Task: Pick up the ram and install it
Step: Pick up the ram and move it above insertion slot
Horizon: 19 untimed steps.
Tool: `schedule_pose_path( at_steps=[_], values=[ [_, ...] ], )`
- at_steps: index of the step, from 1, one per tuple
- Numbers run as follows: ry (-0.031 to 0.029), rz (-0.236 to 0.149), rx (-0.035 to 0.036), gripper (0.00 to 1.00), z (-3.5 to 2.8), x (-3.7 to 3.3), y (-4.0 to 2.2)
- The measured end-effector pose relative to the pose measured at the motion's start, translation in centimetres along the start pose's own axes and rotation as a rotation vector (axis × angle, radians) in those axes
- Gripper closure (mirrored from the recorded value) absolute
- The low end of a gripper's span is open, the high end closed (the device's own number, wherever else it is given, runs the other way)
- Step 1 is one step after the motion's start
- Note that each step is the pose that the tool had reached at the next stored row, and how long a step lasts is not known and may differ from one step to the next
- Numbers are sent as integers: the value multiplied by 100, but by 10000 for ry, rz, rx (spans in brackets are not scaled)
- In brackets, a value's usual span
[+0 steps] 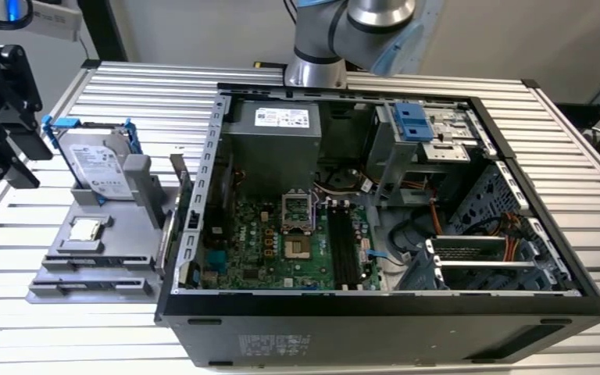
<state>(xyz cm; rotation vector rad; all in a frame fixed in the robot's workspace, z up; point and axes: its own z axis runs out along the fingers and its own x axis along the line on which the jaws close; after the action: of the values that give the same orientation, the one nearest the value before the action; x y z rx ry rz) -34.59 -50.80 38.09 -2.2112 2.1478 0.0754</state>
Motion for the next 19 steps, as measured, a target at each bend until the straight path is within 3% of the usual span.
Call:
schedule_pose_path(
  at_steps=[8,15,19],
  values=[
    [30,-1,-3,0,135,9,44],
    [43,1,-17,0,145,9,45],
    [43,1,-17,0,209,14,46]
  ],
)
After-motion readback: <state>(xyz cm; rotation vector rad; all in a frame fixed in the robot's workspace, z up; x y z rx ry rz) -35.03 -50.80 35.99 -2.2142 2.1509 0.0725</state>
